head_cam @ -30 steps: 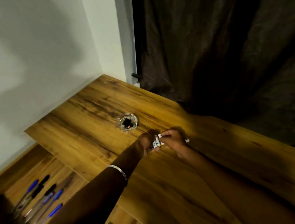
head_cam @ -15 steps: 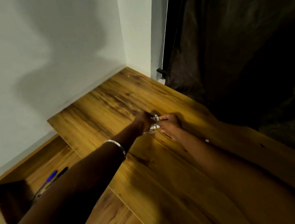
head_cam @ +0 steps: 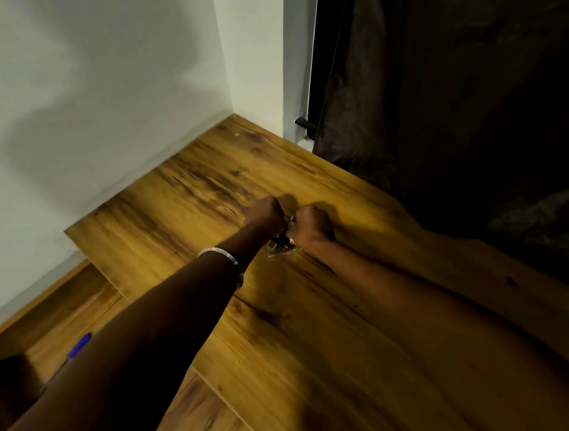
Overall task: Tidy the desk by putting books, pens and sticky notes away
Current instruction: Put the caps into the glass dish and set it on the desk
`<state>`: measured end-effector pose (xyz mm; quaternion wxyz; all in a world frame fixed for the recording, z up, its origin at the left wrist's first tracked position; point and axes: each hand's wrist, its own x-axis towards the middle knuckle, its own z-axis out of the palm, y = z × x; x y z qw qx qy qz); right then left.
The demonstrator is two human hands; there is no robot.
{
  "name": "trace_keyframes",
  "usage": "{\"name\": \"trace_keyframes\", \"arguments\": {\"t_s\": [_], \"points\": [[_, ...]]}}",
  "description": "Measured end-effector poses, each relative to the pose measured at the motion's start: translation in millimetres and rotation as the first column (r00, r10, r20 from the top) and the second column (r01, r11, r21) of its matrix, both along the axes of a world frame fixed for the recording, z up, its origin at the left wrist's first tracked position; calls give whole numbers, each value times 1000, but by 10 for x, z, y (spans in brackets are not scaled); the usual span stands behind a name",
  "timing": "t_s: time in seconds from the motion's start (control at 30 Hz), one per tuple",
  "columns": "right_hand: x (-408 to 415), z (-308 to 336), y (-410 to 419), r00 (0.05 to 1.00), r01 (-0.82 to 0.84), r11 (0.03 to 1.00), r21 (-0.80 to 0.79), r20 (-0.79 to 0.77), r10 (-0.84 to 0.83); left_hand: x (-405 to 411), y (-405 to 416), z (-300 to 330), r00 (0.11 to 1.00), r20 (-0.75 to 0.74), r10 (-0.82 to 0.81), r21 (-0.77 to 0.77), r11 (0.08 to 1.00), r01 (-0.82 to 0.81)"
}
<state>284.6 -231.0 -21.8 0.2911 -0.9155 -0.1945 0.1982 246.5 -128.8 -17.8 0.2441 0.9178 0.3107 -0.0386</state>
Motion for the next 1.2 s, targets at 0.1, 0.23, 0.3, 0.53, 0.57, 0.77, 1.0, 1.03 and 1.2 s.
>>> {"name": "trace_keyframes", "arguments": {"t_s": [0.1, 0.23, 0.3, 0.53, 0.57, 0.77, 1.0, 1.03, 1.2], "points": [[-19, -50, 47, 996, -29, 999, -45, 87, 33, 28, -5, 4, 1000, -5, -3, 18, 1000, 3], [-25, -98, 73, 982, -35, 990, -134, 179, 58, 18, 81, -50, 1000, 8, 6, 16, 1000, -6], [-27, -101, 61, 978, -45, 989, -140, 194, 72, 2, 89, -74, 1000, 19, -12, 23, 1000, 11], [4, -96, 9, 995, -9, 999, -48, 103, 14, -30, 48, -113, 999, 31, -23, 41, 999, 21], [6, -90, -17, 995, -3, 999, -37, 99, 6, -36, 53, -123, 999, 42, -21, 48, 999, 19], [61, -132, -185, 995, 28, 1000, -7, 94, -27, -69, 40, -134, 997, 69, -33, 71, 997, 28], [136, -185, -474, 992, 111, 994, 10, 54, -111, -129, -15, -122, 998, 62, 18, 86, 996, -23], [163, -199, -538, 991, 122, 992, 4, 61, -122, -137, -26, -104, 997, 77, 28, 87, 996, -35], [304, -196, -983, 978, 186, 982, -37, 97, -182, -156, -234, 6, 980, 194, 35, 50, 998, -45]]}}
